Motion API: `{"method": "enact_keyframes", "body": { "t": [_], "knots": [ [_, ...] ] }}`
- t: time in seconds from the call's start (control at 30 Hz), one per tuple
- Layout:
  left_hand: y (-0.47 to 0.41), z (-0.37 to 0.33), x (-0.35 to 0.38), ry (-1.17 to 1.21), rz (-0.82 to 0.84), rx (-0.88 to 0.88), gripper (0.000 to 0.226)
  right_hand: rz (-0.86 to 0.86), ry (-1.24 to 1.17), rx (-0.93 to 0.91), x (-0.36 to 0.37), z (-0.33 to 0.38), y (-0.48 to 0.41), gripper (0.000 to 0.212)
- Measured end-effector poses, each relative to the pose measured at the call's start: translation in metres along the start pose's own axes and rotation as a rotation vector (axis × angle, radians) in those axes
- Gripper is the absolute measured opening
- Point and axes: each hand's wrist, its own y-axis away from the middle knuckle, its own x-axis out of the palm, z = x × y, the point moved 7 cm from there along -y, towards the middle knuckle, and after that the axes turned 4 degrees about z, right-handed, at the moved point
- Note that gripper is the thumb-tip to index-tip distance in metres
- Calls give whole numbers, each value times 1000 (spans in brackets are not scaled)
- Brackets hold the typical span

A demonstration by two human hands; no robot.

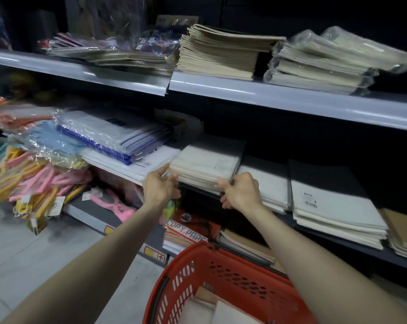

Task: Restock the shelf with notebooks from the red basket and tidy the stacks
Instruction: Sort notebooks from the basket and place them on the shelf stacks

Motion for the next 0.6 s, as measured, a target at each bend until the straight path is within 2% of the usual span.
{"method": "enact_keyframes", "body": {
  "t": [0.07, 0.1, 0.17, 0.2, 0.3, 0.47, 0.53, 0.6],
  "knots": [
    [14, -5, 1, -15, -3, 16, 61, 83, -121, 28, 2, 0, 16, 37],
    [24, -6, 1, -6, -12, 27, 63, 103, -143, 27, 1, -4, 25, 48],
    [45, -4, 6, 52, 22, 28, 62, 88, -82, -17, -6, -13, 41, 71],
    [55, 0, 10, 101, 67, 17, 59, 65, -14, -48, -12, -17, 48, 74],
    [81, 13, 19, 157, 195, -25, 47, 61, 139, -85, -26, -30, 67, 66],
    [103, 78, 27, -12, 266, -195, 26, 9, 276, -79, -43, -82, 109, 44],
    [111, 117, 36, -117, 322, -255, 30, 35, 316, 15, -34, -134, 120, 43],
    [126, 155, 57, -152, 418, -324, 27, 115, 327, 188, -16, -202, 130, 45]
  ]
}}
